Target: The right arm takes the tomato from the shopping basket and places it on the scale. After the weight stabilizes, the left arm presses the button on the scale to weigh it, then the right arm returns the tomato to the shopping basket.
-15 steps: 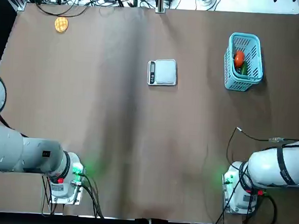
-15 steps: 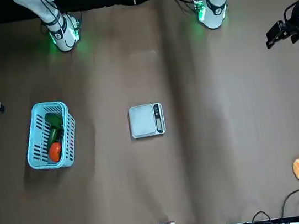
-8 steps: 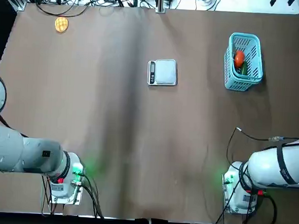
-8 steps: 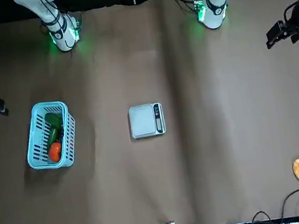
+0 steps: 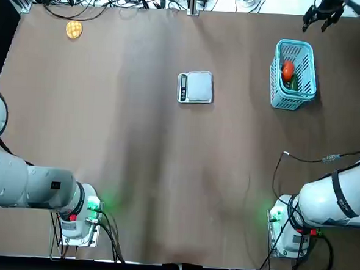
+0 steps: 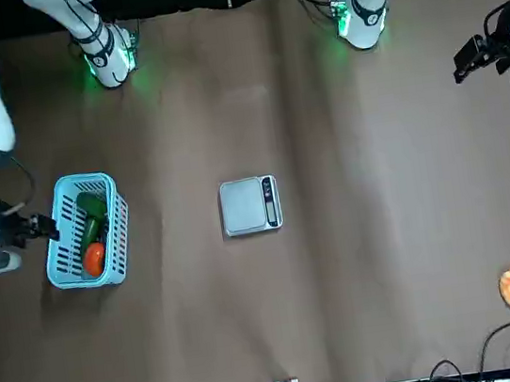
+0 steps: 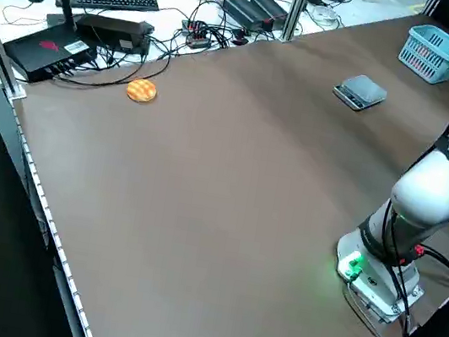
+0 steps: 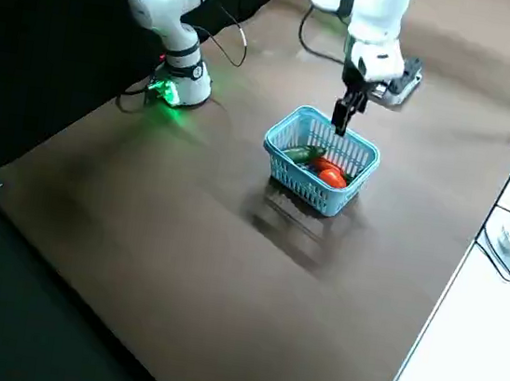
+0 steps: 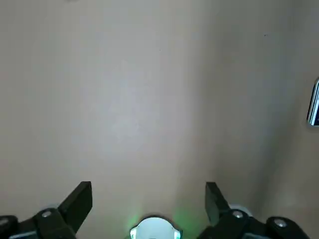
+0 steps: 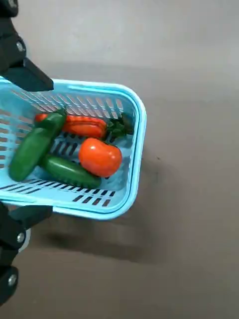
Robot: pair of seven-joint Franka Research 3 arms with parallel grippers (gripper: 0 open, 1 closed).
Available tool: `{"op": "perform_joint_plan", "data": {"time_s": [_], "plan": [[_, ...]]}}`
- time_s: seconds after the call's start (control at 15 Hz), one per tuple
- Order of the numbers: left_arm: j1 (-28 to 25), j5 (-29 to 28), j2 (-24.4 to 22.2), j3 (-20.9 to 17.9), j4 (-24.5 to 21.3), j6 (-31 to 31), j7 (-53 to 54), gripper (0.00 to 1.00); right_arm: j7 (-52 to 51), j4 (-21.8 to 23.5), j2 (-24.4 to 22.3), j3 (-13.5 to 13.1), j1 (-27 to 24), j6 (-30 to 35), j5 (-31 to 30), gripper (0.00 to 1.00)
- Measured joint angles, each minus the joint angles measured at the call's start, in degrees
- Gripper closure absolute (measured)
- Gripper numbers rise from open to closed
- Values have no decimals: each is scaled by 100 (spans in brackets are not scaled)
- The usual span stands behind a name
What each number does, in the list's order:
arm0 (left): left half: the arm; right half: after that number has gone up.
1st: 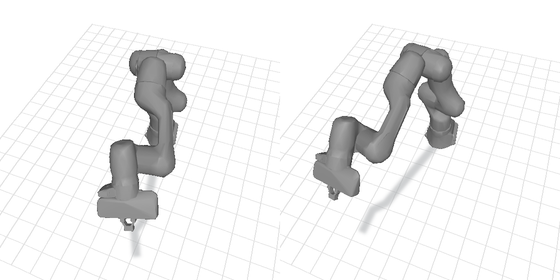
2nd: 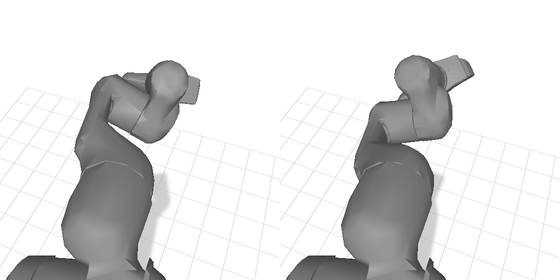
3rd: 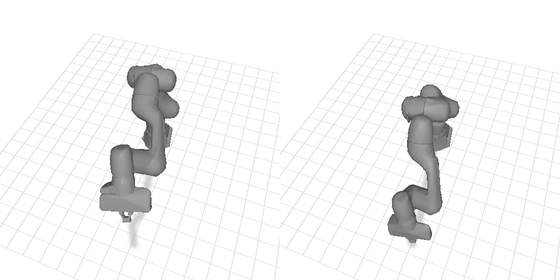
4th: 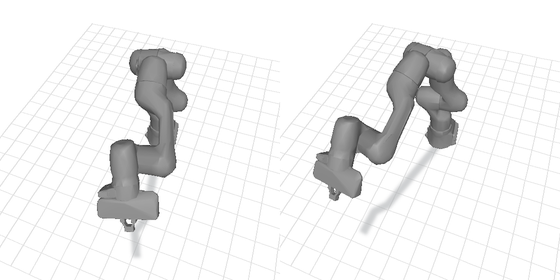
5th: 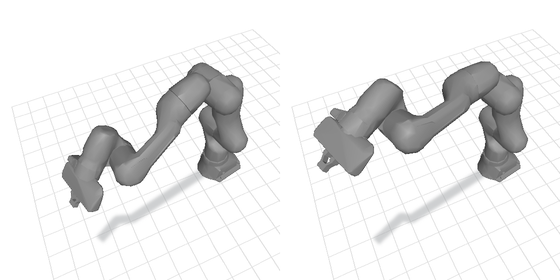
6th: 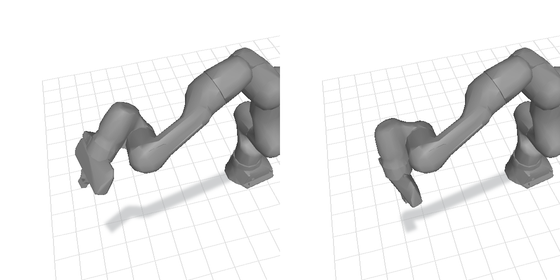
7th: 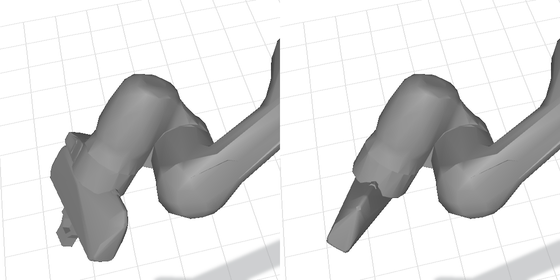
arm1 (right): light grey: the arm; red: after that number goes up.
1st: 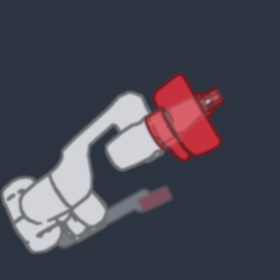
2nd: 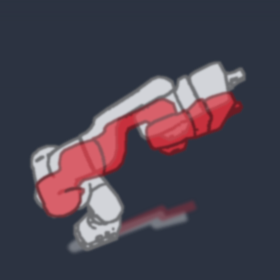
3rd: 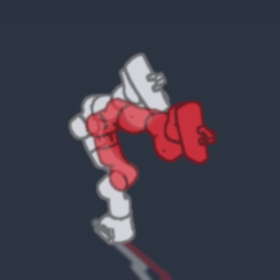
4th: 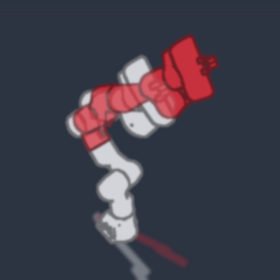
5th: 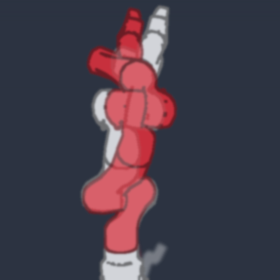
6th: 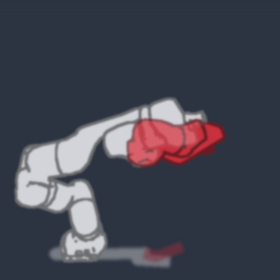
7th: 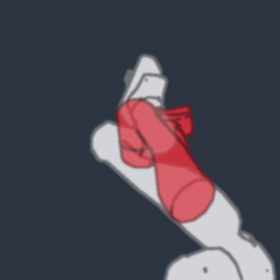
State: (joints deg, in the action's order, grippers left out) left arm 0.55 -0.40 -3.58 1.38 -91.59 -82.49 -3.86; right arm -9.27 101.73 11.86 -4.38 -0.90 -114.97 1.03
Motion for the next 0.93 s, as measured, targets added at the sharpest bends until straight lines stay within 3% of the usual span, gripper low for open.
{"op": "perform_joint_plan", "data": {"time_s": [0.27, 0.93], "plan": [[20, 0, 60, 8, -2, 0, 19, 0, 4, 381, 298, -16, -10, -518, 0, 0], [35, 0, 122, 16, -1, 0, 26, 0, 181, 407, 1251, -31, -79, -1154, 8, 7]]}}
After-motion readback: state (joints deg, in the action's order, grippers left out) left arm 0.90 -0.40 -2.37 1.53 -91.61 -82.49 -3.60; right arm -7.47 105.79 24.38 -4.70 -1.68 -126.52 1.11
